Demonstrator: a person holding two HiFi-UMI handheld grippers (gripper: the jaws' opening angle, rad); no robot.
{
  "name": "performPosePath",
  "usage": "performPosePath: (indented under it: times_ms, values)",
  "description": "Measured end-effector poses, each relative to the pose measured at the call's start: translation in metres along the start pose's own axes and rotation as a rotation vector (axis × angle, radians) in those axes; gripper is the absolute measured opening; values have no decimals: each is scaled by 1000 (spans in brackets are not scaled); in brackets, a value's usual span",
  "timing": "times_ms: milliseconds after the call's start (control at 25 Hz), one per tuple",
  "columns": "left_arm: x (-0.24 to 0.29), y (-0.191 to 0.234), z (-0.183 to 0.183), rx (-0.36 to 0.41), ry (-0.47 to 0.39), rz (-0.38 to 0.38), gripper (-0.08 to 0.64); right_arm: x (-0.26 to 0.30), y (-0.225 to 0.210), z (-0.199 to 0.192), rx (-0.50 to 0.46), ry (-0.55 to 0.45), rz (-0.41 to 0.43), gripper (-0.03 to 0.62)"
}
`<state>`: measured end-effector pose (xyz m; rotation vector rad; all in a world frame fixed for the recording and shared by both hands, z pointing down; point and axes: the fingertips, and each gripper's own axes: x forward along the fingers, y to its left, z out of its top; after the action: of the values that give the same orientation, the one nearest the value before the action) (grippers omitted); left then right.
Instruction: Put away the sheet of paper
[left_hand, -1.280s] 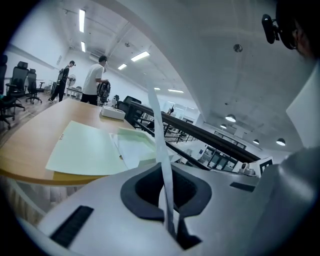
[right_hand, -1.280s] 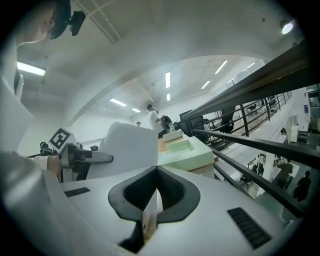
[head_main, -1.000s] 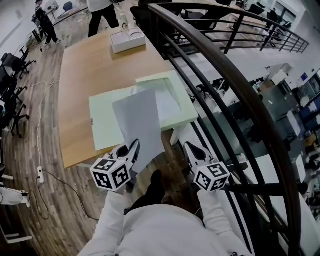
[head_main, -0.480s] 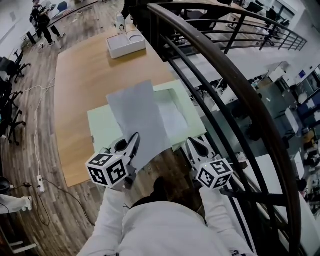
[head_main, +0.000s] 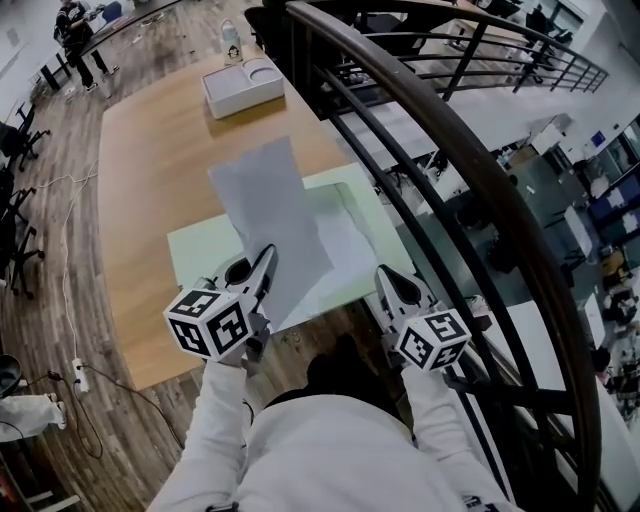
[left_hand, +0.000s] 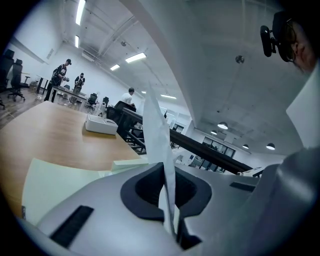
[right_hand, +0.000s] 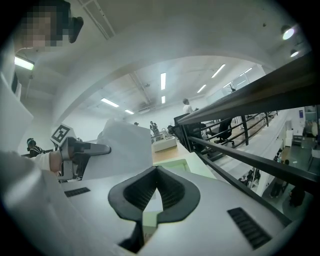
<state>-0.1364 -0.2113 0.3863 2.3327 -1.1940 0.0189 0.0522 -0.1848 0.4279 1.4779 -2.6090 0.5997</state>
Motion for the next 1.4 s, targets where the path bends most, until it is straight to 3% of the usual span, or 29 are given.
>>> performPosePath:
  times_ms: [480,1000,1400]
  values:
    - [54,-4,4,-9,41,-50,17,27,-36,24,-2,5,-6,26]
    - [85,-5,-42,-77,127,-119,17,42,-63,23,15,37,-2,26]
    - [82,13,-87,-143,207,-90,17,49,-67,14,30,64,20,26]
